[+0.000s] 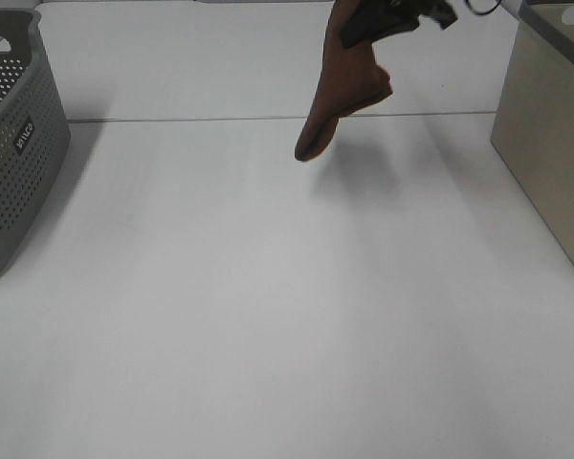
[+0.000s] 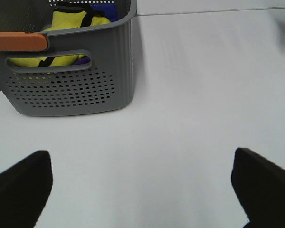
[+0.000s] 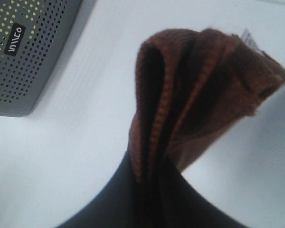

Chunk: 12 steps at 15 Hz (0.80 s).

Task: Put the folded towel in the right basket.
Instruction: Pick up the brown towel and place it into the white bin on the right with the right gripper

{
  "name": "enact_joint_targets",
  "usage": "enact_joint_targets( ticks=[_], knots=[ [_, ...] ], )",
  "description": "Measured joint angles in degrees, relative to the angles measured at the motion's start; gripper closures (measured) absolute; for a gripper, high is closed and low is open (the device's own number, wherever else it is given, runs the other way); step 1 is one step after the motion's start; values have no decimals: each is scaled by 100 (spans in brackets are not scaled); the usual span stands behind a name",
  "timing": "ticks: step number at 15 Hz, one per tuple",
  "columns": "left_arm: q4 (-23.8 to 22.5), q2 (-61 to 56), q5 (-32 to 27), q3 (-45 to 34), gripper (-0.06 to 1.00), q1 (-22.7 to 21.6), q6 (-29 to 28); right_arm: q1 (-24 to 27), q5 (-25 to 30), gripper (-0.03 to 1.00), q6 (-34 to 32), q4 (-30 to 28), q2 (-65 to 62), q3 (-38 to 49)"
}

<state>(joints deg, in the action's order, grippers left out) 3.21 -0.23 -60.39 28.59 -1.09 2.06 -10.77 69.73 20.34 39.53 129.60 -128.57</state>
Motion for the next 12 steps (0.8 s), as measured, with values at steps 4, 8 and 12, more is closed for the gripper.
enact_joint_targets(
  ticks=[4,8,12],
  knots=[
    [0,0,0,0,-3,0,0,728,23,91,-286,-636,-1066,0],
    [0,0,0,0,-3,0,0,1902,23,91,-756,-1845,-1782,0],
    [0,0,0,0,-3,0,0,2441,23,91,-1324,-2790,-1839,338]
  ],
)
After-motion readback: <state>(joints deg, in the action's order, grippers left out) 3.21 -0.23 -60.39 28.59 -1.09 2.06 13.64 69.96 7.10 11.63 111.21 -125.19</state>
